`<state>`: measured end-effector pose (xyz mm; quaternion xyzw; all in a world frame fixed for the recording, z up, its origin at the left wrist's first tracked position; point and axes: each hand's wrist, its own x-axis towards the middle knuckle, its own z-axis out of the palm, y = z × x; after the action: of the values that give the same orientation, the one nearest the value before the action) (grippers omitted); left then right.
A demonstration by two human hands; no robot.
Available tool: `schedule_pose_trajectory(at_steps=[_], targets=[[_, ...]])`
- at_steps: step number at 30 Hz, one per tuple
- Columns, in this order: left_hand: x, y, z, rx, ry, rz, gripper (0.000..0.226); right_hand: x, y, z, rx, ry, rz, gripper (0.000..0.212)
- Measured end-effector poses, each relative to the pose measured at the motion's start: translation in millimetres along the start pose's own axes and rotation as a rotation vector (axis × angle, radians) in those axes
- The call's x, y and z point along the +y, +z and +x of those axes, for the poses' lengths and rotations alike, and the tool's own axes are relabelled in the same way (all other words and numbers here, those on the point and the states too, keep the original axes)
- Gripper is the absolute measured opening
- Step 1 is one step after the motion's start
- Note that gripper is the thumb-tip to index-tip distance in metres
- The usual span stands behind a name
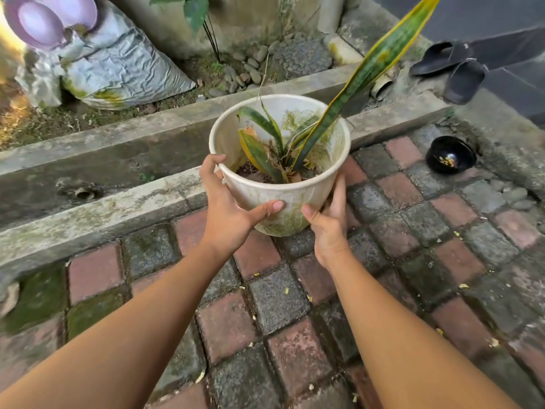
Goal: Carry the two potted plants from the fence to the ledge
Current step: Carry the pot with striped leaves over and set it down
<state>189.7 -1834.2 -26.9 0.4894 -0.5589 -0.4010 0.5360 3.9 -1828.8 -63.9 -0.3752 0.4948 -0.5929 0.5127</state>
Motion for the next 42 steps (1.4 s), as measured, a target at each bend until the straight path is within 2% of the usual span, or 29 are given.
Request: schedule_pose_trajectory(at_steps=[7,15,22,28,32,39,42], targets=[[-17,-7,-12,-0.061,0.002,0.005,0.108,23,-15,-21,-0.026,0.018,-0.058,0.112],[-30,-19,-19,-0.104,0.052,0.045,0.098,37,-26,-26,-0.102,-0.024,-0.13,0.107],[-44,-19,-20,-0.175,0.12,-0.012,0.099,39,-18,-29,-0.016,-0.093,-0.226,0.11],[-49,-18,-16,-0.182,0.139,-0.021,0.098,46,-19,-26,0.021,-0.074,-0.316,0.11],[-50,-14,-9,-0.21,0.136,-0.045,0.096,40,-20,-16,-0.012,-0.107,-0.334,0.111],[-53,-13,-9,-0.186,0.105,-0.076,0.101,37,-17,-18,-0.024,-0.106,-0.295,0.13],[-52,-14,-10,-0.17,0.086,-0.038,0.101,40,-21,-17,-0.032,-0.085,-0.303,0.126]])
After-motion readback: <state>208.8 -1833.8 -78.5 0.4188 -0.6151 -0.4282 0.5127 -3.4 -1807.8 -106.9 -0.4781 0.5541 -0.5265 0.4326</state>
